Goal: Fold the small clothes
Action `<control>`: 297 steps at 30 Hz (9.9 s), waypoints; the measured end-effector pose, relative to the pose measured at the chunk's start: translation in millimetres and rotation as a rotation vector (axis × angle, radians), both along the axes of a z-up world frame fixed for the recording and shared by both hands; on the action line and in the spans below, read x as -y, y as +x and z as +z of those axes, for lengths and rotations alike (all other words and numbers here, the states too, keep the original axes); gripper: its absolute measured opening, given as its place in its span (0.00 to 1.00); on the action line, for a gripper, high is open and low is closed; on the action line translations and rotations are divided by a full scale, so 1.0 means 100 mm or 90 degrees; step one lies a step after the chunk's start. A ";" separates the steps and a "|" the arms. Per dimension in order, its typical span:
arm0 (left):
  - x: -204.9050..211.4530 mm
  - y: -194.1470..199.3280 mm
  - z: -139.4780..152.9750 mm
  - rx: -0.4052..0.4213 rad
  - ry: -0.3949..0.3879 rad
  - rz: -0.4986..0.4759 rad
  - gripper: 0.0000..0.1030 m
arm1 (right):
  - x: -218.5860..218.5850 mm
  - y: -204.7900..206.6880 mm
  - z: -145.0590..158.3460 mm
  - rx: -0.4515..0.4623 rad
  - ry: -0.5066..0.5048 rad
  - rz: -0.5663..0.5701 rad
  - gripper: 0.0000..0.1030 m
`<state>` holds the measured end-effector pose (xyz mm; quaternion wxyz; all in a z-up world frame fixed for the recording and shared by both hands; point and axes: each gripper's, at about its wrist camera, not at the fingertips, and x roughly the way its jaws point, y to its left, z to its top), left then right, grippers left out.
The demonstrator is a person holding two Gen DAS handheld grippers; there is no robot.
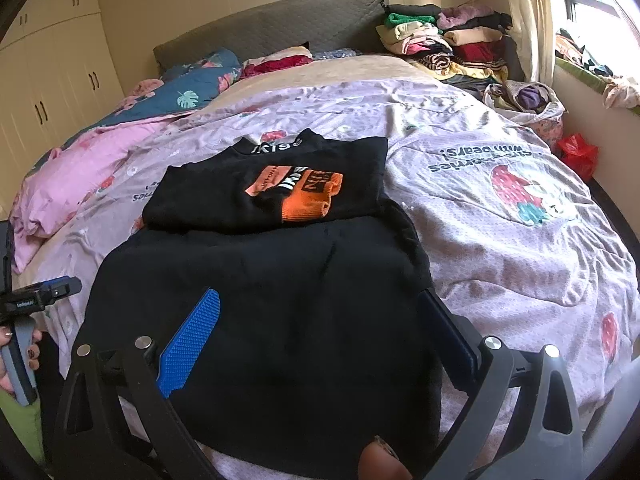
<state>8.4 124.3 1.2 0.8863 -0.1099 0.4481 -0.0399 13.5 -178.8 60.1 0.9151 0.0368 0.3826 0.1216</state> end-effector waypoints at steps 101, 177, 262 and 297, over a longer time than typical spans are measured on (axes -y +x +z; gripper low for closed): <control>-0.36 0.98 0.89 0.179 -0.071 0.071 0.02 | 0.58 1.29 0.78 0.096 0.082 -0.068 0.08; 0.07 2.48 -0.17 0.067 0.071 -0.002 0.01 | -0.30 2.72 -0.55 -0.010 -0.068 -0.005 0.08; -0.36 2.45 -0.05 0.080 0.041 0.082 0.48 | 0.35 2.73 -0.43 -0.005 -0.028 -0.116 0.59; -0.50 1.77 0.26 0.074 -0.039 0.108 0.91 | 0.43 1.91 -0.28 -0.017 0.011 -0.085 0.83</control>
